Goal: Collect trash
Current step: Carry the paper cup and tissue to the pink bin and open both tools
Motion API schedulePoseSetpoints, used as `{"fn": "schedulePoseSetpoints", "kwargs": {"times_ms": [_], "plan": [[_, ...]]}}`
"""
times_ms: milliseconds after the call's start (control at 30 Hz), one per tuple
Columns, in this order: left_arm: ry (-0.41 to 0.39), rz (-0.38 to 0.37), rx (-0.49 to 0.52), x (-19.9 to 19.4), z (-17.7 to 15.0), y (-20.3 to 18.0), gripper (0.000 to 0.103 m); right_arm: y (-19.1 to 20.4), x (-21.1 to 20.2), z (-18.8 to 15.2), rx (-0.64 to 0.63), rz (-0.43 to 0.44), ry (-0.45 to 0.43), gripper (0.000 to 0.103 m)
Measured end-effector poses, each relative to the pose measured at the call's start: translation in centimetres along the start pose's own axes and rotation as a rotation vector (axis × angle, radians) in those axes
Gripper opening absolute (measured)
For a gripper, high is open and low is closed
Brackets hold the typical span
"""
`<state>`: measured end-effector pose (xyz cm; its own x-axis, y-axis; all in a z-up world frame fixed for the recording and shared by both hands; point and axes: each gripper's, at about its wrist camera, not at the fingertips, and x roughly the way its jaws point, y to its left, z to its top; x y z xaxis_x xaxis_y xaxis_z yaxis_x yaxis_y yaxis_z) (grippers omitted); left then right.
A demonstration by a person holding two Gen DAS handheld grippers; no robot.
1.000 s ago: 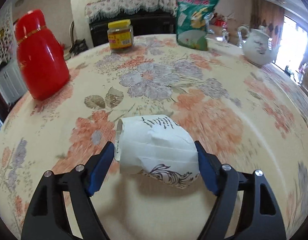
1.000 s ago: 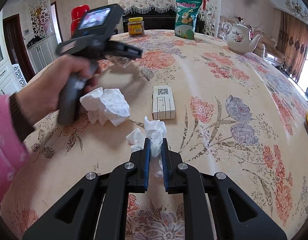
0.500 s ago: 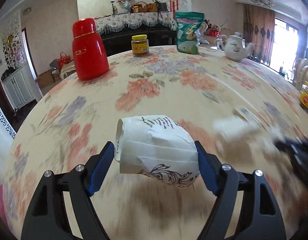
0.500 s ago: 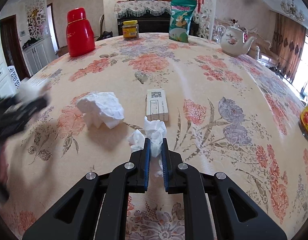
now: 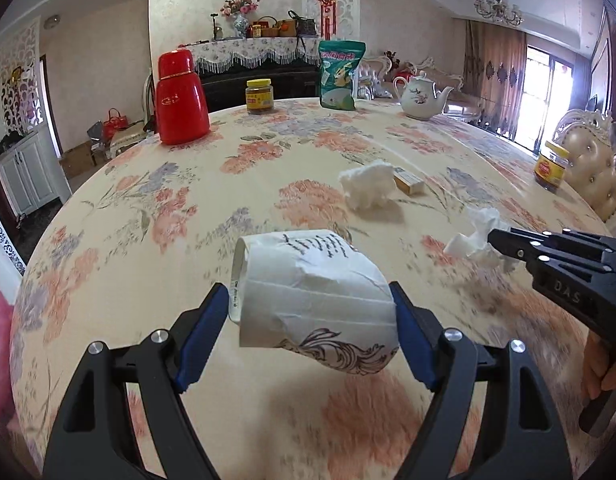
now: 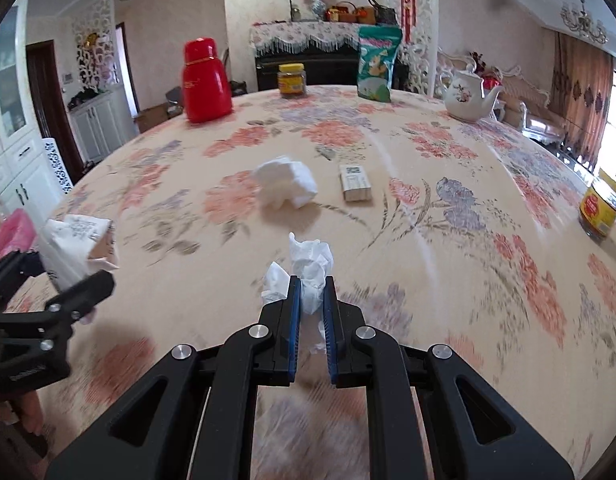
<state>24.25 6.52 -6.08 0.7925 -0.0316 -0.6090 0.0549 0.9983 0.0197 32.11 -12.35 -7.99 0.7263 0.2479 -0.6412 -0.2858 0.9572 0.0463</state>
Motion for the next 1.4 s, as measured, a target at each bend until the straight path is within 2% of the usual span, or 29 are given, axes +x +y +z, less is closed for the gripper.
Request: {"fn": "schedulePoseSetpoints", "kwargs": {"times_ms": [233,467,667,933,1200,1400], "plan": [[-0.019,0.020,-0.016,-2.4,-2.5,0.3,0.077,2.0,-3.2,-2.1,-0.009,0.043,-0.036,0.012],[-0.051,0.043,-0.021,-4.7,-3.7,1.4,0.077,4.0,-5.2,-3.7,-0.022,0.089,-0.067,0.012],[-0.064,0.036,-0.060,-6.1,-4.5,2.8,0.077,5.6,-5.8,-4.4,-0.045,0.116,-0.072,0.012],[-0.098,0.076,-0.093,-8.1,-5.5,6.0,0.077,8.4,-5.4,-3.7,-0.091,0.142,-0.069,0.012],[-0.124,0.134,-0.131,-10.0,-6.4,11.3,0.077,14.5,-4.6,-1.6,-0.181,0.229,-0.084,0.012],[-0.131,0.243,-0.193,-12.2,-7.6,17.1,0.077,21.6,-4.4,0.5,-0.270,0.358,-0.114,0.012]]}}
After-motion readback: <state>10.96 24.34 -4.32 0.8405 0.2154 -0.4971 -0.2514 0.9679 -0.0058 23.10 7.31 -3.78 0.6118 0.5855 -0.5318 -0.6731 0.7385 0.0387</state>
